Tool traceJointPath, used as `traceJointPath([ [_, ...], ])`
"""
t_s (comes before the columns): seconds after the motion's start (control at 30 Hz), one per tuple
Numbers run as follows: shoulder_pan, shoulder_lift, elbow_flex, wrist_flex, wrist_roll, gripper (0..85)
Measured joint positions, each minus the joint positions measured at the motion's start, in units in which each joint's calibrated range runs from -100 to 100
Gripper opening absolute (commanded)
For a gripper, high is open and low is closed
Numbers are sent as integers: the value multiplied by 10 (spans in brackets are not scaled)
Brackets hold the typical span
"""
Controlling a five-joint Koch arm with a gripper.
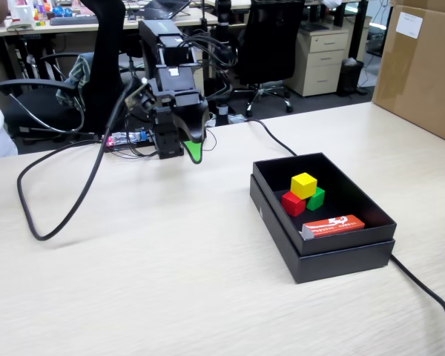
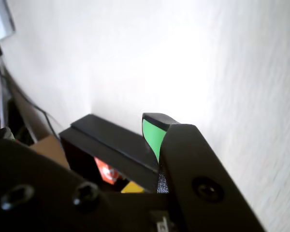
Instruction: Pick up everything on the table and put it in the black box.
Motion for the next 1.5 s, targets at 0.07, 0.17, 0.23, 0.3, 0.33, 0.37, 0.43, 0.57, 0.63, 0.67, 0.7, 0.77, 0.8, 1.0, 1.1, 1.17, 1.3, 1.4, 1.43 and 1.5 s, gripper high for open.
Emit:
traceJointPath([
  [0.07,-1,-62,-112,57,-1,520],
  [0.17,-2,-102,-165,101,-2,520],
  [0.23,-3,-129,-210,136,-3,520],
  [0.3,-6,-159,-263,166,-5,520],
  [0.33,-7,-172,-288,181,-6,520],
  [0.37,-9,-185,-312,196,-8,520],
  [0.43,-11,-212,-362,227,-12,519],
  [0.57,-13,-256,-447,280,-20,516],
  [0.63,-13,-263,-474,304,-23,516],
  [0.67,-13,-265,-486,316,-25,516],
  [0.7,-13,-265,-498,327,-28,515],
  [0.77,-14,-265,-529,354,-33,516],
  [0.8,-13,-265,-562,384,-40,517],
  [1.0,-13,-271,-614,434,-53,504],
  [1.1,-7,-271,-616,434,-55,503],
  [1.17,-7,-271,-616,419,-56,501],
  [1.3,-8,-273,-615,396,-57,501],
  [1.4,-8,-273,-616,396,-57,501],
  [1.43,-8,-273,-616,396,-57,501],
  [1.5,-8,-273,-616,396,-57,501],
])
